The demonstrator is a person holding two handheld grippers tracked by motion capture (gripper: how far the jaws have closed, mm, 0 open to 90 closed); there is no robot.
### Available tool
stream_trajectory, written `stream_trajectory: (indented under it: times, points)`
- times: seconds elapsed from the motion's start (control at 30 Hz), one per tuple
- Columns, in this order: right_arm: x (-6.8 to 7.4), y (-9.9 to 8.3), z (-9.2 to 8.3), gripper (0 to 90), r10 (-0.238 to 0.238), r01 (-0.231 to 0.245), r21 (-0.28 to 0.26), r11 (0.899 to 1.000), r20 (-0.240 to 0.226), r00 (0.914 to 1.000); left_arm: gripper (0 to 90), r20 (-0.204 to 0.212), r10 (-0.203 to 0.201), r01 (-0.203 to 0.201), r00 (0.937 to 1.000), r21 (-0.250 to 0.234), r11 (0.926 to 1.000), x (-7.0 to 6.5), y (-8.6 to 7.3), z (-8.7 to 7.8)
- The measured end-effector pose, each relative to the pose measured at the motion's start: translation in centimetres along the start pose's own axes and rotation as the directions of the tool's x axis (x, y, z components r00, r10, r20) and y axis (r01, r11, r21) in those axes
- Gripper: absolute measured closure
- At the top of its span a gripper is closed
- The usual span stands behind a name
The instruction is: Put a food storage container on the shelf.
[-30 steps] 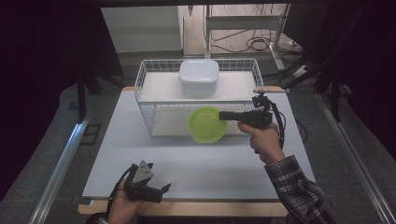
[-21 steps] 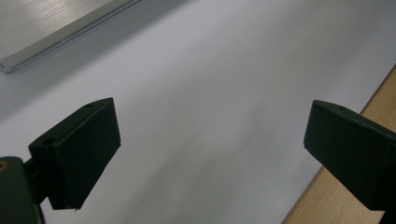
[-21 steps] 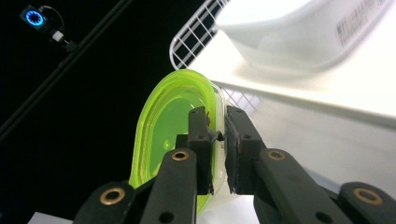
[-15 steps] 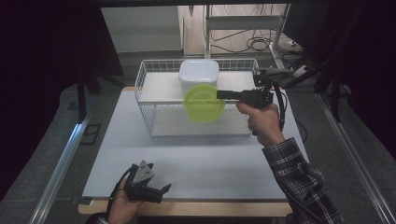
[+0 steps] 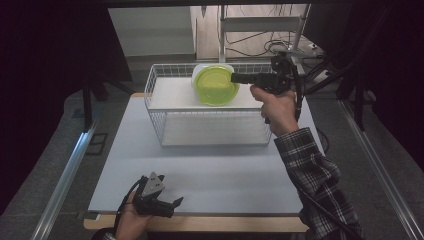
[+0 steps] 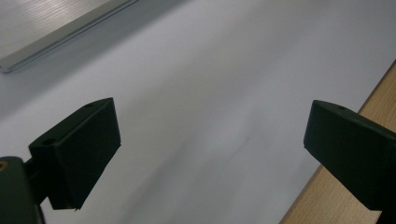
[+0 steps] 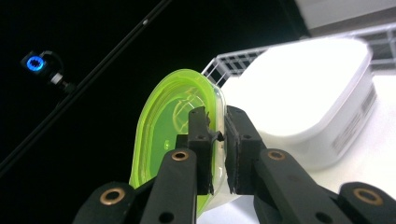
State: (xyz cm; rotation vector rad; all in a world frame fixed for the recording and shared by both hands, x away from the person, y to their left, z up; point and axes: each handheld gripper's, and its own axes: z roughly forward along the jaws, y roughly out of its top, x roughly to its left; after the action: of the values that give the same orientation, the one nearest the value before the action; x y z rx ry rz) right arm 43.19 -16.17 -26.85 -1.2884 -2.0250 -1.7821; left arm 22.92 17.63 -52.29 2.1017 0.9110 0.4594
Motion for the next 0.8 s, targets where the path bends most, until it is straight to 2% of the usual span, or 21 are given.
stream_trajectory:
  times: [0.3,0.4,0.63,0.8]
  points:
    - [-0.2,2.3,1.6,81.9,0.031,-0.026,-0.079,0.997,0.059,0.9978,3.3,0.005,0.001,-0.001,1.0,0.005,1.0,0.0,0.0,0.0]
    - [-0.2,2.7,2.0,81.9,0.043,-0.037,-0.09,0.995,0.066,0.9969,3.3,0.004,0.004,-0.004,1.0,0.005,1.0,0.0,0.0,0.0]
    - [-1.1,3.9,3.6,81.9,0.08,-0.065,-0.13,0.989,0.117,0.9899,3.4,0.01,0.005,-0.005,0.9999,0.006,1.0,-0.1,0.0,0.1]
    - [-1.4,4.1,4.4,81.8,0.093,-0.075,-0.133,0.988,0.137,0.9861,3.4,0.014,0.005,-0.005,0.9999,0.008,1.0,-0.1,0.0,0.1]
